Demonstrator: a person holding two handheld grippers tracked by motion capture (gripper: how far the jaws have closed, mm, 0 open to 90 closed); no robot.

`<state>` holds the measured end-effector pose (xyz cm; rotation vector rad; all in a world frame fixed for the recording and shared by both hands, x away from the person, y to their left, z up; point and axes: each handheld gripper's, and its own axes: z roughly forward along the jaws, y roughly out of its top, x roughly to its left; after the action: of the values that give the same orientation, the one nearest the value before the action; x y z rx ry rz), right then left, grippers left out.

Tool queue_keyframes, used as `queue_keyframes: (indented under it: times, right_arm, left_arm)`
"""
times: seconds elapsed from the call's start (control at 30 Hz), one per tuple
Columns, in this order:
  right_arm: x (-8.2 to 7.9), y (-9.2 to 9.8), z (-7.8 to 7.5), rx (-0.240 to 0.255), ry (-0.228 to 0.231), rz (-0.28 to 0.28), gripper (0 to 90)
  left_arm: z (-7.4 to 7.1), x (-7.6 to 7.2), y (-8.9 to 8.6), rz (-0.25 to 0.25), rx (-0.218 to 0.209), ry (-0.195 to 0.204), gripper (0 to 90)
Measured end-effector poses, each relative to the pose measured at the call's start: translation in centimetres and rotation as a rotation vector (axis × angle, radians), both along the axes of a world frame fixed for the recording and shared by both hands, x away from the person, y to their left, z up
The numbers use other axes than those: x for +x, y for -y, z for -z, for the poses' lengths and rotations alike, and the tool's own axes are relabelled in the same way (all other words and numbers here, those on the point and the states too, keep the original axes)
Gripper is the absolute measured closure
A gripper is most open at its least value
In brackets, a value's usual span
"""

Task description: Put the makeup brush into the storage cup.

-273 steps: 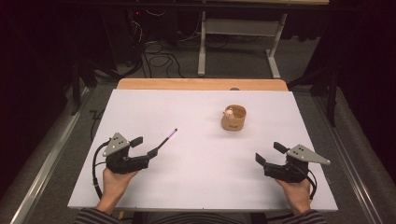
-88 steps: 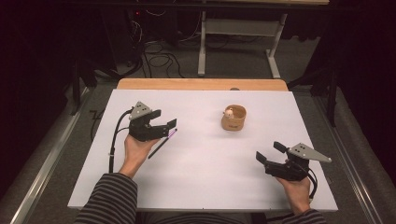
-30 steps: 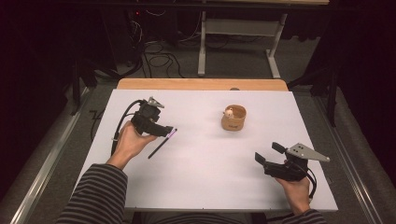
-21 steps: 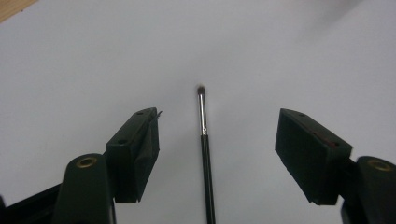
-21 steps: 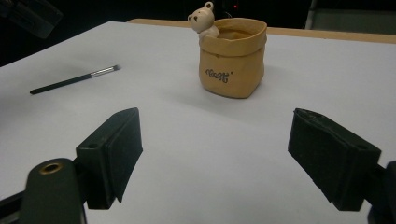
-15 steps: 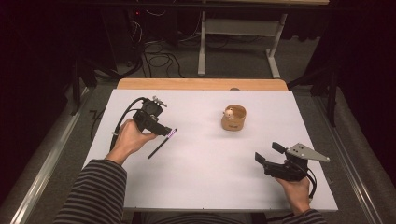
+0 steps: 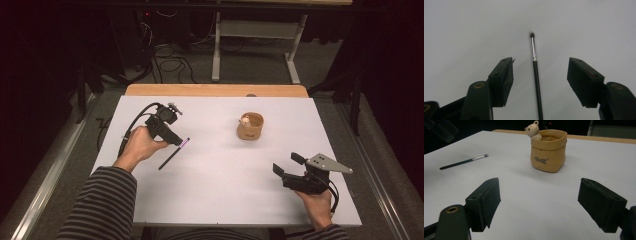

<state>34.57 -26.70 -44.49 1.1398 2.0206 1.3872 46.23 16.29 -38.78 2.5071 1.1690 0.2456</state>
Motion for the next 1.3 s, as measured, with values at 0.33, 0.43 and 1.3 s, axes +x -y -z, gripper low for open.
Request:
queue_keyframes:
  times: [0.33, 0.43, 1.3]
  right_arm:
    - [0.0, 0.0, 0.0, -0.001, -0.001, 0.0, 19.9]
    - [0.0, 0.0, 0.0, -0.001, -0.001, 0.0, 19.9]
    - [0.0, 0.0, 0.0, 0.006, -0.006, 0.001, 19.9]
  left_arm:
    - [0.6, 0.2, 0.3, 0.016, 0.026, -0.044, 42.2]
    - [0.8, 0.2, 0.5, 0.018, 0.041, -0.05, 43.0]
    - [3.2, 0.7, 1.0, 0.015, 0.089, -0.127, 50.3]
